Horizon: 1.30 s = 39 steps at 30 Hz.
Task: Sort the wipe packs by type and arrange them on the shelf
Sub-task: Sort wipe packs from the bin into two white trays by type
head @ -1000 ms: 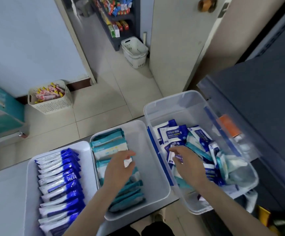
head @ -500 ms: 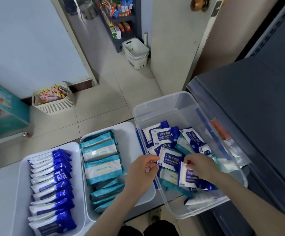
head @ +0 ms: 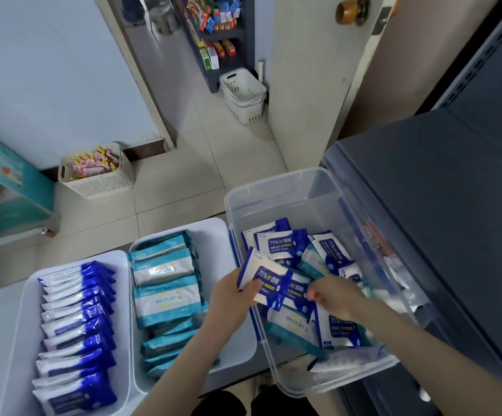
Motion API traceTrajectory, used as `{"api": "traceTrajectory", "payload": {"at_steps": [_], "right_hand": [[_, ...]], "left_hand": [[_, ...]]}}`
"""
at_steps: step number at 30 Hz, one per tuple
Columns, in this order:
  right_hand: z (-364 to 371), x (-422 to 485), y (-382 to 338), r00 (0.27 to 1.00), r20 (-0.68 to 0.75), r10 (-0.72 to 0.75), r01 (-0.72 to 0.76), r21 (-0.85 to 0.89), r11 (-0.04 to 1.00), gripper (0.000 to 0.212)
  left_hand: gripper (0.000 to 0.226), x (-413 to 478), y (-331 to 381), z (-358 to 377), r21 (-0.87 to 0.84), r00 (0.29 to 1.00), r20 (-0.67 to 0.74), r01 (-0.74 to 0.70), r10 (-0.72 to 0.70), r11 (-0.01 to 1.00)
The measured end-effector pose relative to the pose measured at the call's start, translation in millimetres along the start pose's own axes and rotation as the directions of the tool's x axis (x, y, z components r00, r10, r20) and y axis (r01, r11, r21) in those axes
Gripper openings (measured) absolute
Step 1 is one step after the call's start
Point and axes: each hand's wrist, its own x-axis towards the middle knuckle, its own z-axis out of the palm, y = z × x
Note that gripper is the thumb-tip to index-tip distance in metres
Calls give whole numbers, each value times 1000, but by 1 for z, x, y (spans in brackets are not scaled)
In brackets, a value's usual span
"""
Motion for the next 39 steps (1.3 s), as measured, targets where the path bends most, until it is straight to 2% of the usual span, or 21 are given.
{"api": "traceTrajectory", "payload": {"at_steps": [2,4,7,9,12,15,17,20,24,27,29,32,36,39], "right_hand": [[16,-3,2,999,21,-30,33,-178,983,38],[23,-4,1,999,-21,-40,33,-263,964,39],[22,-2,2,998,-12,-55,50,-283,958,40],[19,-3,3,997,3,-84,82,-253,964,29],[13,-7,2,996,-59,-69,67,-28,997,18],[-4,-10,-8,989,-145,-13,54,285,957,30],[-24,-13,-24,978,-204,-38,123,427,896,36],[-51,-16,-55,940,-333,-77,240,484,841,32],[-60,-16,-85,889,-458,-32,329,586,741,27],[-56,-16,-90,874,-486,-5,342,608,716,17],[-53,-15,-79,911,-409,-45,301,589,750,24],[-47,-20,-63,979,-132,-154,202,687,698,35],[-38,-25,-56,977,-124,-174,212,672,709,22],[-45,-26,-51,976,-108,-190,218,523,824,28]], "left_hand": [[19,-1,-2,-5,-36,999,-37,-3,2,999],[21,-3,-4,-9,-72,998,-63,-3,-1,997],[21,-5,-5,-11,-123,996,-81,12,-22,992],[20,-6,-5,-13,-151,995,-93,14,-29,988],[17,-7,-6,-14,-171,995,-92,20,-36,985],[13,-6,-7,-14,-168,995,-85,34,-49,985],[10,-6,-7,-12,-163,996,-62,52,-63,985],[12,-9,-5,-4,-151,997,27,78,-74,985],[9,-15,-2,9,-16,996,87,34,-33,999],[11,-18,-3,7,-176,993,67,109,-98,978],[12,-19,-3,1,-337,982,60,191,-181,922],[20,-21,-5,-6,-456,969,109,249,-224,854],[27,-26,-6,-15,-311,949,264,250,-170,917],[26,-24,0,-28,-200,929,337,233,-156,952]]}}
